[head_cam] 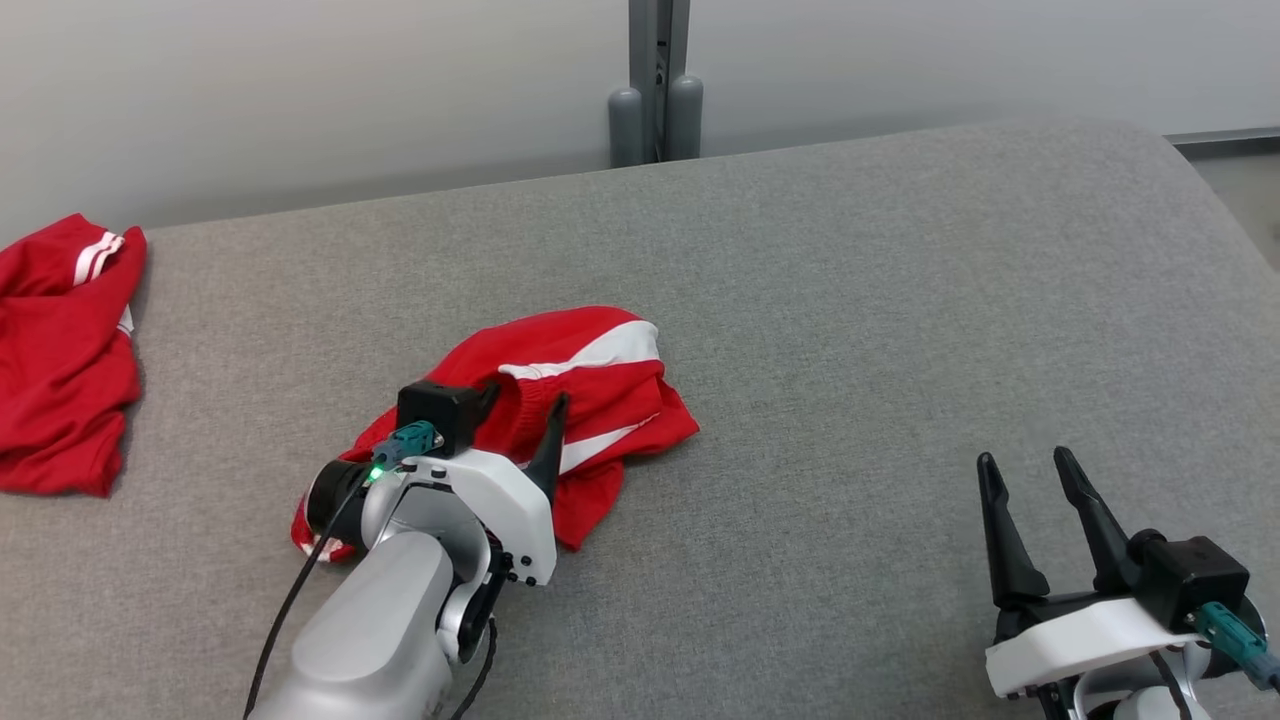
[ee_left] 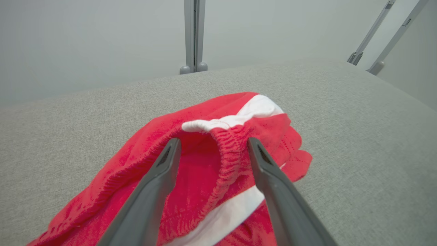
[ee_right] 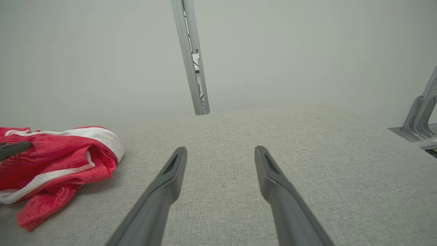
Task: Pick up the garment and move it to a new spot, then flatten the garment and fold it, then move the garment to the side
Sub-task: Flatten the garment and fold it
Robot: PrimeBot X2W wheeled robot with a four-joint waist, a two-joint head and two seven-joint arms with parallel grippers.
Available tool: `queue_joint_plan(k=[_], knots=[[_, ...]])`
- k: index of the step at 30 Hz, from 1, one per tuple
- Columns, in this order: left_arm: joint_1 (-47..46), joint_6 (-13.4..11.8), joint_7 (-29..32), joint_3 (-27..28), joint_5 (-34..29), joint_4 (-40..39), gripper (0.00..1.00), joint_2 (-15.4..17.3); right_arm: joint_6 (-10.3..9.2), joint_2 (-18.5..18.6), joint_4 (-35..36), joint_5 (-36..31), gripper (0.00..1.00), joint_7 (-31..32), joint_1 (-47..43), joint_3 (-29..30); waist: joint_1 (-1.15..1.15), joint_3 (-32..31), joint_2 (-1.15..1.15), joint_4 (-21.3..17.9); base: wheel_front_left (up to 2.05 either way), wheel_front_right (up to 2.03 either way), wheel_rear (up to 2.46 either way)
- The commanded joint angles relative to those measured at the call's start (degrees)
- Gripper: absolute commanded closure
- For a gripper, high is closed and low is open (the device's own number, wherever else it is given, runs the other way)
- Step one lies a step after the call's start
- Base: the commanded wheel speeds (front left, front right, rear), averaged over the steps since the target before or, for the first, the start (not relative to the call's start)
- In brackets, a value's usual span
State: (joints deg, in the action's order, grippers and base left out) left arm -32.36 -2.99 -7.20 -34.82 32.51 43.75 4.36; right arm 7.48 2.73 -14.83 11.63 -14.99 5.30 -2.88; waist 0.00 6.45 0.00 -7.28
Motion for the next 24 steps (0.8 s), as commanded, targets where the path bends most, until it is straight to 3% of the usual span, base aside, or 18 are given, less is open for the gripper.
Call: queue_joint_plan(k=[1, 3, 4, 5, 6, 9, 10, 11, 18, 24], knots=[[-0.85, 0.52, -0.23, -0.1, 0.58, 0.47, 0.0, -0.23, 0.03, 0.31, 0.11, 0.08, 0.0, -0.31, 0.1, 0.19, 0.0, 0.24, 0.0, -0.34, 0.0, 0.0, 0.0], [-1.59, 1.2, -0.63, -0.31, 1.16, 0.84, 0.05, -0.5, 0.03, 0.31, 0.07, 0.06, 0.0, -0.31, -0.03, 0.3, 0.0, 0.34, 0.0, -0.52, 0.0, 0.0, 0.0], [-1.74, 1.52, -0.78, -0.49, 1.44, 0.99, 0.22, -0.61, 0.03, 0.32, 0.01, 0.07, 0.0, -0.31, -0.02, 0.35, 0.0, 0.36, 0.0, -0.58, 0.0, 0.0, 0.0], [-1.97, 1.85, -1.21, -0.77, 1.58, 1.01, 0.46, -0.67, 0.03, 0.32, -0.06, 0.12, 0.0, -0.31, 0.02, 0.38, 0.0, 0.36, 0.0, -0.61, 0.0, 0.0, 0.0], [-2.45, 1.98, -2.06, -1.04, 1.65, 0.79, 0.58, -0.8, 0.03, 0.32, -0.09, 0.21, 0.0, -0.31, 0.08, 0.4, 0.0, 0.37, 0.0, -0.61, 0.0, 0.0, 0.0], [-3.79, 2.44, -4.56, -2.15, 1.22, -0.1, 0.82, -1.16, 0.03, 0.32, -0.07, 0.4, 0.0, -0.31, 0.45, 0.18, 0.0, 0.42, 0.0, -0.54, 0.0, 0.0, 0.0], [-4.11, 2.5, -5.2, -2.61, 1.19, -0.45, 0.96, -1.25, 0.03, 0.32, -0.07, 0.4, 0.0, -0.31, 0.6, 0.14, 0.0, 0.39, 0.0, -0.5, 0.0, 0.0, 0.0], [-4.56, 2.71, -5.64, -3.08, 1.12, -0.89, 1.0, -1.31, 0.03, 0.32, -0.09, 0.37, 0.0, -0.31, 0.7, 0.14, 0.0, 0.34, 0.0, -0.44, 0.0, 0.0, 0.0], [-7.61, 3.78, -7.49, -6.82, 1.08, -5.73, 1.0, -1.37, 0.03, 0.33, -0.48, 0.39, 0.0, -0.31, 0.77, 0.11, 0.0, -0.2, 0.0, -0.28, 0.0, 0.0, 0.0], [-11.45, 2.79, -7.93, -9.75, 1.86, -13.21, 1.0, -1.37, 0.03, 0.33, -0.92, 0.62, 0.0, -0.31, 0.34, -0.13, 0.0, -1.01, 0.0, -0.59, 0.0, 0.0, 0.0]])
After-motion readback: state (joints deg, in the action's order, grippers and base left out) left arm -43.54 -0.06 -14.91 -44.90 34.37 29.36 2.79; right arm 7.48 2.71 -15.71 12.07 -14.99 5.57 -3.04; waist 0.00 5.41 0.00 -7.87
